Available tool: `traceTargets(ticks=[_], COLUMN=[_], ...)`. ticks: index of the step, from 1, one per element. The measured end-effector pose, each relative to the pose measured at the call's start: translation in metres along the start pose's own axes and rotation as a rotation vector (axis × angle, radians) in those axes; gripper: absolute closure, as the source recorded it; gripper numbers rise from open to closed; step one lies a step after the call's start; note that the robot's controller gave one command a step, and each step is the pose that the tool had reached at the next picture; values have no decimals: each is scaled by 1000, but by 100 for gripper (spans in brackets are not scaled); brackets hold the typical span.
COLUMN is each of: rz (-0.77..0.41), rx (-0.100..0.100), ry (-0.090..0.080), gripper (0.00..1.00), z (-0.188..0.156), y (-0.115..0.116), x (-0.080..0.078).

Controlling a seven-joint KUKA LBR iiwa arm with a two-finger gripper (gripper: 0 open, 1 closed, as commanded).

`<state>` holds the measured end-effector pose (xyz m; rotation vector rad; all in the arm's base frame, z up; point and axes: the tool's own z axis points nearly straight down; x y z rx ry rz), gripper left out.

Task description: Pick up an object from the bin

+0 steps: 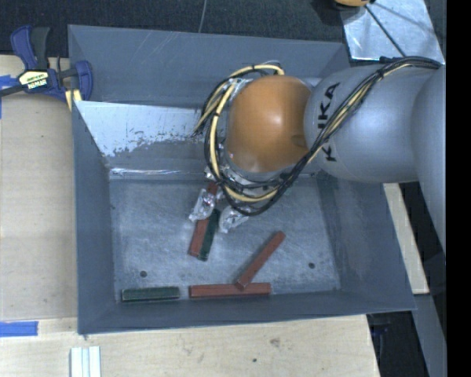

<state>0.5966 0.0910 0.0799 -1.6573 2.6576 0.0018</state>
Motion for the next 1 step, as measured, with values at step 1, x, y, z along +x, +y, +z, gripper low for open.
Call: traceTargets(ticks=[1], rz=[-1], rx=[-3], ry=[6], gripper=[100], z=[-128], y=[-3], x=[-3])
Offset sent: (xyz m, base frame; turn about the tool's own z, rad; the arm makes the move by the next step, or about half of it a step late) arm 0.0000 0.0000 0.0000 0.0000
